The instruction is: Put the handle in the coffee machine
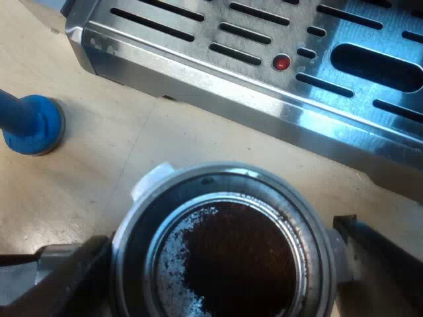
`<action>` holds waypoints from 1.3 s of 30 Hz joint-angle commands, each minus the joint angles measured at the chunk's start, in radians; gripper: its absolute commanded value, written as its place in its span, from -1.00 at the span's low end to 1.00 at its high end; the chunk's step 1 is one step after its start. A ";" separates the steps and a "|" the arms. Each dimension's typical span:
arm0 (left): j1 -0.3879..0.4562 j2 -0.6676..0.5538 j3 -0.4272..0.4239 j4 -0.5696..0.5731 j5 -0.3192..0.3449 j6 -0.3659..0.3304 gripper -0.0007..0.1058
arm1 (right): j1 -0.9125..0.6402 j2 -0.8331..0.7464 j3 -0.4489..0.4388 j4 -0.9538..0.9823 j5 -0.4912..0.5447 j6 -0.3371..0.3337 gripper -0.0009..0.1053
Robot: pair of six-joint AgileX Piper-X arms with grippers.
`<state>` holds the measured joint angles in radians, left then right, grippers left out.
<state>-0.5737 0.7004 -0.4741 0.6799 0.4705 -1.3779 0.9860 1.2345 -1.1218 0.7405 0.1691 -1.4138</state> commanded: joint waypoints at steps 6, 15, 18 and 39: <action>-0.005 0.014 0.000 -0.005 0.012 -0.001 0.45 | -0.002 -0.019 -0.004 -0.018 -0.002 -0.012 -0.98; -0.005 0.014 0.000 0.018 -0.025 -0.001 0.33 | -0.002 -0.019 -0.004 -0.018 -0.002 -0.012 -0.98; -0.005 0.014 0.000 0.018 -0.036 -0.001 0.29 | -0.002 -0.019 -0.004 -0.018 -0.002 -0.012 -0.98; -0.005 0.014 0.000 0.018 -0.040 -0.001 -0.51 | -0.002 -0.019 -0.004 -0.018 -0.002 -0.012 -0.98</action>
<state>-0.5737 0.7153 -0.4741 0.6996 0.4386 -1.3779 0.9860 1.2345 -1.1218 0.7413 0.1728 -1.4202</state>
